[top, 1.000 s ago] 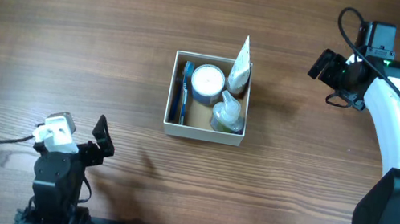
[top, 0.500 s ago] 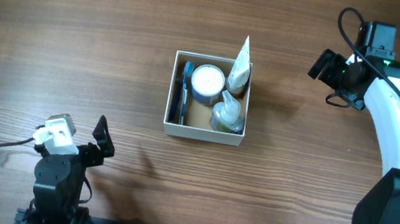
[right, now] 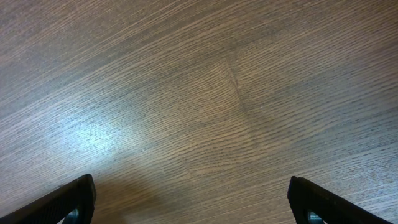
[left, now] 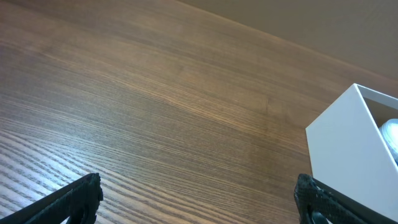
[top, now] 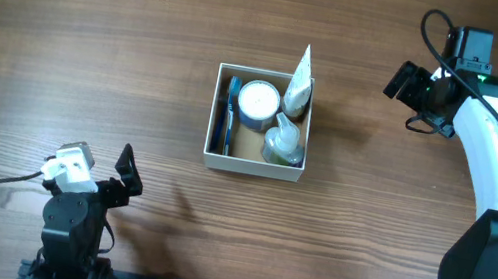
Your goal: Pack container
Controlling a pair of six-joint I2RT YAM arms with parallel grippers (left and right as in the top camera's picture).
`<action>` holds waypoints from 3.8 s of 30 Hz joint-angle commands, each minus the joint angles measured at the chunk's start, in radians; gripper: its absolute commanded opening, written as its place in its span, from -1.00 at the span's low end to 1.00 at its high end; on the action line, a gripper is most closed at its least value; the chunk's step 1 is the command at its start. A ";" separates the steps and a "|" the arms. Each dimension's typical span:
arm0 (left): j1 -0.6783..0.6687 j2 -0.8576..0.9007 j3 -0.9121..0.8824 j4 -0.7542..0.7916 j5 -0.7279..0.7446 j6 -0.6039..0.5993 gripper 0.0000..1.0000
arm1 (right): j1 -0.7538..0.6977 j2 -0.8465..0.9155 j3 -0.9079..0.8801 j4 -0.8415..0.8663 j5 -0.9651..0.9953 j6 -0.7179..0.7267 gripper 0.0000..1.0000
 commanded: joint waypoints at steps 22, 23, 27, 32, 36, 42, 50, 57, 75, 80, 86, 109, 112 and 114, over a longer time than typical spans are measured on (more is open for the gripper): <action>0.003 -0.013 -0.007 0.005 0.012 -0.002 0.99 | 0.077 -0.506 0.001 -0.006 0.048 -0.222 0.99; 0.003 -0.013 -0.007 0.005 0.012 -0.002 0.99 | 0.077 -0.539 0.001 -0.014 0.043 -0.280 0.99; 0.003 -0.013 -0.007 0.005 0.012 -0.001 1.00 | 0.077 -0.655 -0.008 -0.077 0.030 -0.416 0.99; 0.003 -0.013 -0.007 0.005 0.012 -0.001 0.99 | 0.077 -0.808 -0.100 -0.077 0.030 -0.489 0.99; 0.003 -0.013 -0.007 0.005 0.012 -0.002 0.99 | 0.077 -0.940 -0.239 -0.036 0.030 -0.517 0.99; 0.003 -0.013 -0.007 0.005 0.012 -0.002 0.99 | 0.077 -1.149 -0.513 0.033 0.030 -0.512 0.99; 0.003 -0.013 -0.007 0.005 0.012 -0.001 1.00 | 0.077 -1.529 -0.892 0.106 -0.005 -0.509 0.99; 0.003 -0.013 -0.007 0.005 0.012 -0.001 0.99 | 0.077 -1.754 -1.022 0.072 -0.005 -0.509 0.99; 0.003 -0.013 -0.007 0.005 0.012 -0.002 0.99 | 0.077 -1.757 -1.208 0.197 -0.005 -0.442 0.99; 0.003 -0.013 -0.007 0.005 0.012 -0.002 0.99 | 0.077 -1.756 -1.208 0.196 -0.004 -0.442 1.00; 0.003 -0.013 -0.007 0.005 0.012 -0.001 0.99 | 0.077 -1.756 -1.208 0.196 -0.005 -0.442 0.99; 0.003 -0.013 -0.007 0.005 0.012 -0.002 0.99 | 0.077 -1.756 -1.208 0.196 -0.004 -0.442 0.99; 0.003 -0.013 -0.007 0.005 0.012 -0.001 1.00 | 0.077 -1.756 -1.208 0.196 -0.005 -0.442 1.00; 0.003 -0.013 -0.007 0.005 0.012 -0.002 0.99 | 0.077 -1.756 -1.208 0.196 -0.005 -0.442 1.00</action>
